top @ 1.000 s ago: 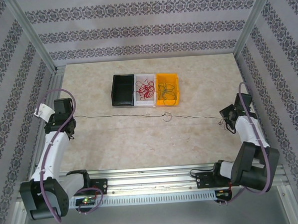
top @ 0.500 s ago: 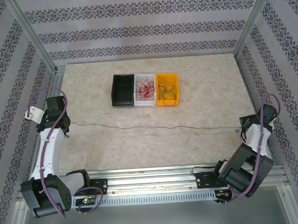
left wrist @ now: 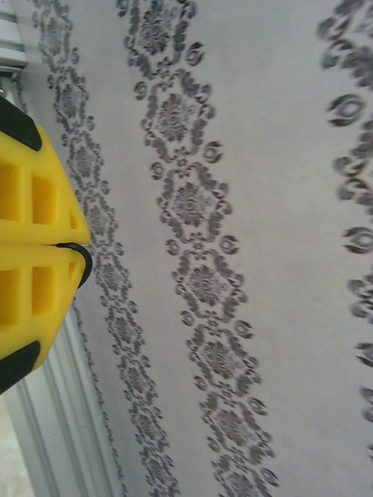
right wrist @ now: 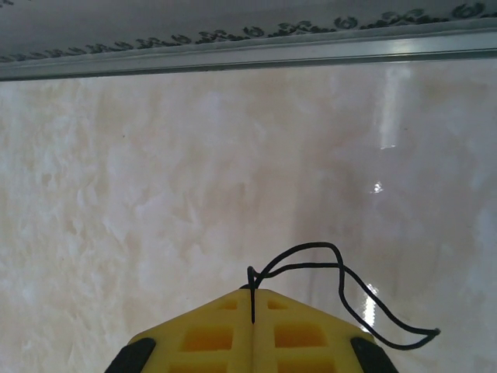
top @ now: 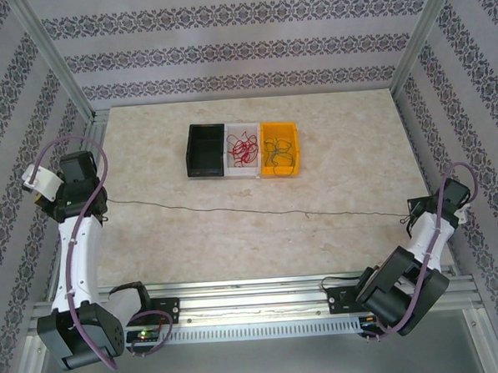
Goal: Untangle the cables
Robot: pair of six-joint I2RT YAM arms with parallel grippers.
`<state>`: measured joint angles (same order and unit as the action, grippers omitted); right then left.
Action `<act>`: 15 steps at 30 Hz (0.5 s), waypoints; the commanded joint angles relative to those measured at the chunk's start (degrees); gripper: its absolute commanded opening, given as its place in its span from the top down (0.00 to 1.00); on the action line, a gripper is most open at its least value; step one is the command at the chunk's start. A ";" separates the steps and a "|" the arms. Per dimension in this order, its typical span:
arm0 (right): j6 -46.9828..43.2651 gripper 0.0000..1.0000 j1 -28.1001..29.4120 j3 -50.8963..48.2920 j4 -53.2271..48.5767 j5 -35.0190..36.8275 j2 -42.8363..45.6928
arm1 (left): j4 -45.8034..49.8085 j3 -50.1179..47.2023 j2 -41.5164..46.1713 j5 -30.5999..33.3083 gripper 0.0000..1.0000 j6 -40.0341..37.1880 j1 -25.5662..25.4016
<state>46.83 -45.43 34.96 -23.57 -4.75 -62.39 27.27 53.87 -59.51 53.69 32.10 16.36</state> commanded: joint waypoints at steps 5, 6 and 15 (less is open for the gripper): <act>1.93 1.00 -2.30 -0.77 -2.18 3.00 0.91 | -4.56 2.96 0.27 3.59 1.00 -5.49 1.56; 1.97 1.00 -2.78 -0.77 -2.19 2.86 0.95 | -4.09 3.09 0.25 3.58 1.00 -4.89 1.68; -2.48 1.00 2.55 0.15 4.09 -5.21 1.09 | -8.13 -0.06 3.33 -19.46 1.00 -2.25 2.10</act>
<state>47.62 -47.22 34.74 -23.29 -5.41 -62.37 23.53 55.57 -58.94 47.70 28.95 18.11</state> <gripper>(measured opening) 0.065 0.042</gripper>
